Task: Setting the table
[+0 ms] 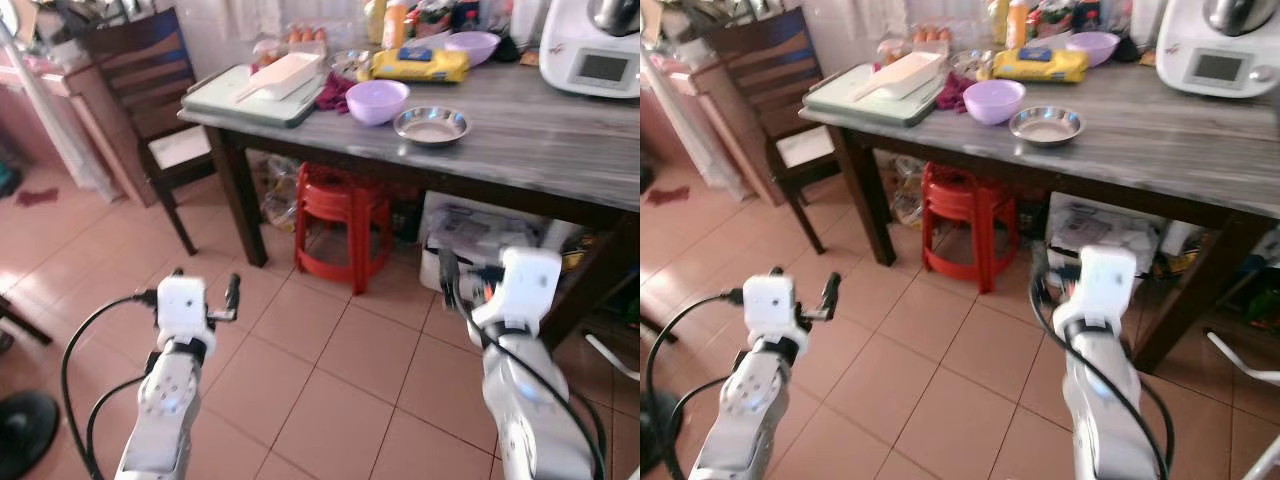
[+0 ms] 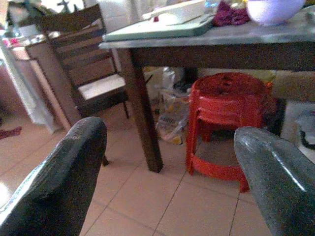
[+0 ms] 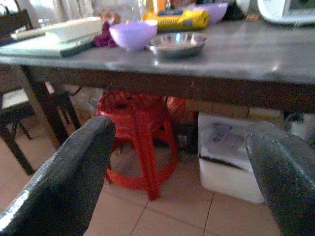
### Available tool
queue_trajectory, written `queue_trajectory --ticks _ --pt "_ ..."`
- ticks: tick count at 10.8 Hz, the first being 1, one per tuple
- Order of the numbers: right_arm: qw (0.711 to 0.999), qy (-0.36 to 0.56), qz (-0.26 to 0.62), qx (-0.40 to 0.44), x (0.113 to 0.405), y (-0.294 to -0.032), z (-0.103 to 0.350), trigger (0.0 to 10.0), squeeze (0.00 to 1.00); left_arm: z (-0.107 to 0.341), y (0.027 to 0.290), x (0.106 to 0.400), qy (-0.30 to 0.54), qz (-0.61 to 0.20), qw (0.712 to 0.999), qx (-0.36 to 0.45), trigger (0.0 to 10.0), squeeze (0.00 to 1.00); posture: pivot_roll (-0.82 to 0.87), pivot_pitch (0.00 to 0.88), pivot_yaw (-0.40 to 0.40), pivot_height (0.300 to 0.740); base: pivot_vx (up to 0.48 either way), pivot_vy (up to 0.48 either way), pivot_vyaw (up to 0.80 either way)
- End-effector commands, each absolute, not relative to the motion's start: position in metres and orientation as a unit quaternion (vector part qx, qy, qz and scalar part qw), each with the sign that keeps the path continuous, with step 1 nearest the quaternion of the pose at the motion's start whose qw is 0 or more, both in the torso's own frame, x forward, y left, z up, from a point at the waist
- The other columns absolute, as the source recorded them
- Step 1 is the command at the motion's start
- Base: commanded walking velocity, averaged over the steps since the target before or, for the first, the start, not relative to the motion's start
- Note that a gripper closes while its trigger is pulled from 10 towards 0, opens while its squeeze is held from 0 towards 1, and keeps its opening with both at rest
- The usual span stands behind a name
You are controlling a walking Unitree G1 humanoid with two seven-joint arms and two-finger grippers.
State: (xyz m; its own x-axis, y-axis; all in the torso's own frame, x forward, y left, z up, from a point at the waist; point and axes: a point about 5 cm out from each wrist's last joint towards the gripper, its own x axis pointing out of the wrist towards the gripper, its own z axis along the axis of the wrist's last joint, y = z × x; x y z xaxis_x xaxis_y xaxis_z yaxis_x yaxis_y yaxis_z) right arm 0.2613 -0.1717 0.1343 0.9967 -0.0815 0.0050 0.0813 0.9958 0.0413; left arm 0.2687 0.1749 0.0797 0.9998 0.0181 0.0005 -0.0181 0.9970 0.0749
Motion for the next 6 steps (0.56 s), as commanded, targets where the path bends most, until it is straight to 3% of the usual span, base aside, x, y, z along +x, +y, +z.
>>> queue_trajectory --ticks 1,6 --pt "0.998 0.0 -0.046 0.032 0.258 -0.172 0.13 10.0 0.0 0.08 0.186 0.264 0.002 0.032 0.999 0.043 10.0 0.0 -0.07 0.064 0.081 0.74 0.0 0.0 0.0" --pt "0.997 0.004 -0.072 0.036 0.245 -0.185 0.125 10.0 0.0 0.072 0.173 0.262 0.01 0.0 0.998 0.057 10.0 0.0 -0.12 0.078 0.087 0.74 0.0 0.0 0.0"
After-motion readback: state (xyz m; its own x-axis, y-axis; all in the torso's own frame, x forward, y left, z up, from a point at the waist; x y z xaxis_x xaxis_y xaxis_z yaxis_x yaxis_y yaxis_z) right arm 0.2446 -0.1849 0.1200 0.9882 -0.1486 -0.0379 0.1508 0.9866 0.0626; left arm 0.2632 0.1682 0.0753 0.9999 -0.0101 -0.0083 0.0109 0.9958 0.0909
